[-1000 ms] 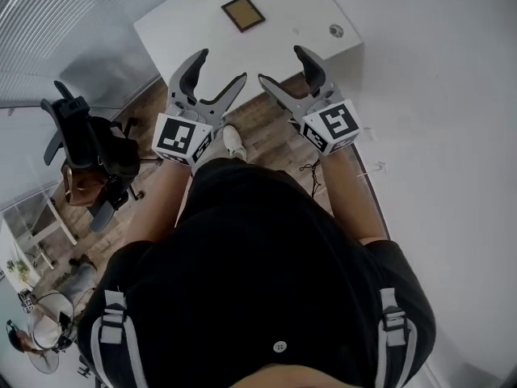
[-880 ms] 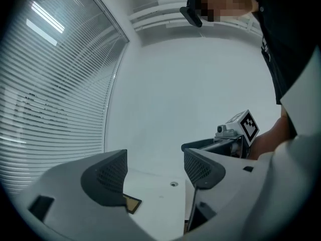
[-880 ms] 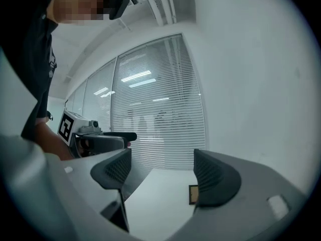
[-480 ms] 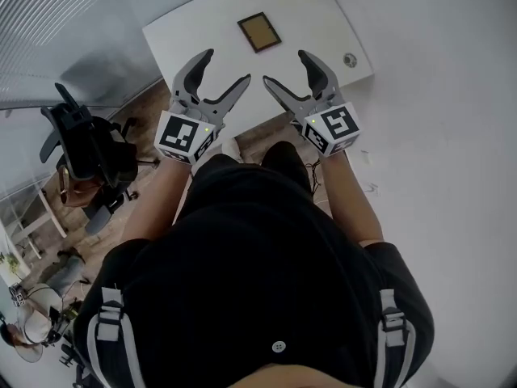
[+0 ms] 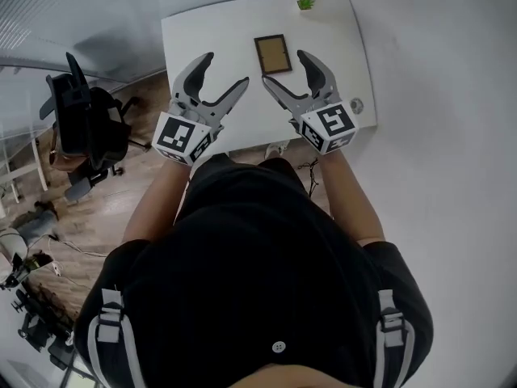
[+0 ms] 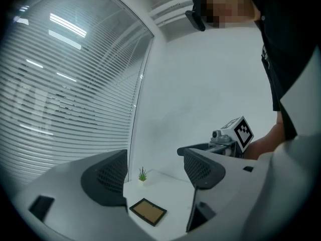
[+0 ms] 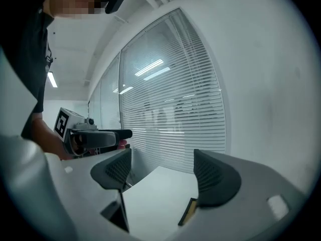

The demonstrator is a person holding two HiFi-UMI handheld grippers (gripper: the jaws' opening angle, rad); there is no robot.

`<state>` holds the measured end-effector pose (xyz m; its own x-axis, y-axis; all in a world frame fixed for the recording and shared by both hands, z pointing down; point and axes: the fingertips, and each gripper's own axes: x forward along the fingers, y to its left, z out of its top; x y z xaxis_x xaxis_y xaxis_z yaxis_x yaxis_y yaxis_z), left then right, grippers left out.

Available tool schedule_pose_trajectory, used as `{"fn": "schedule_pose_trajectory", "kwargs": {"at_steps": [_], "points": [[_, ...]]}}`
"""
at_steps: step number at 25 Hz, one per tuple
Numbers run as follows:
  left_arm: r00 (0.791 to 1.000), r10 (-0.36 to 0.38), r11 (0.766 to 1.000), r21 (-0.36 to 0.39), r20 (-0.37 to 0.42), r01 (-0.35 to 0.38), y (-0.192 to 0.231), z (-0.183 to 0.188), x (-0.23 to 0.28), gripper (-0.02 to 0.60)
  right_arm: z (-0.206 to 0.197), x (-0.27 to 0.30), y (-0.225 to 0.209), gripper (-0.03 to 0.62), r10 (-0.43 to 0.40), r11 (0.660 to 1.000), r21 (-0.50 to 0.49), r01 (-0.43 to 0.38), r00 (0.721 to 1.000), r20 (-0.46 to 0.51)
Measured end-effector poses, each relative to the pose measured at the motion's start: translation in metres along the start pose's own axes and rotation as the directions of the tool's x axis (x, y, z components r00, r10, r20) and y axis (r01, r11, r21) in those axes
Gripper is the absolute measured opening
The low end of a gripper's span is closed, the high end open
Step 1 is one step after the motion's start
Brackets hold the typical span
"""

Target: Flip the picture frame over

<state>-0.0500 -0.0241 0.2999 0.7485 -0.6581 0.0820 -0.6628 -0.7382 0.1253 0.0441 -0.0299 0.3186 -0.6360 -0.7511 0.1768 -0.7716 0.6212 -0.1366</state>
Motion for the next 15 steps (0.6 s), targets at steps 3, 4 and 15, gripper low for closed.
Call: {"fn": "schedule_pose_trajectory", "kwargs": {"at_steps": [3,4,15], "points": [[0.998,0.063,0.998,-0.012,0.004,-0.062,-0.002,-0.002,0.024,0.338,-0.006,0.006,-0.026,0.385,0.063,0.998,0.007,-0.062,0.998,-0.024],[0.996,0.086,0.996,-0.009,0.004,-0.086,-0.003,-0.003,0.031,0.337,-0.010,0.008,-0.035,0.385,0.077,0.997,0.011,-0.077,0.996,-0.033],[0.971,0.238,0.971,-0.009,-0.001,-0.238,0.014,-0.032,0.055,0.337,-0.068,0.044,-0.079,0.385,0.097,0.994,0.059,-0.089,0.982,-0.164]]}}
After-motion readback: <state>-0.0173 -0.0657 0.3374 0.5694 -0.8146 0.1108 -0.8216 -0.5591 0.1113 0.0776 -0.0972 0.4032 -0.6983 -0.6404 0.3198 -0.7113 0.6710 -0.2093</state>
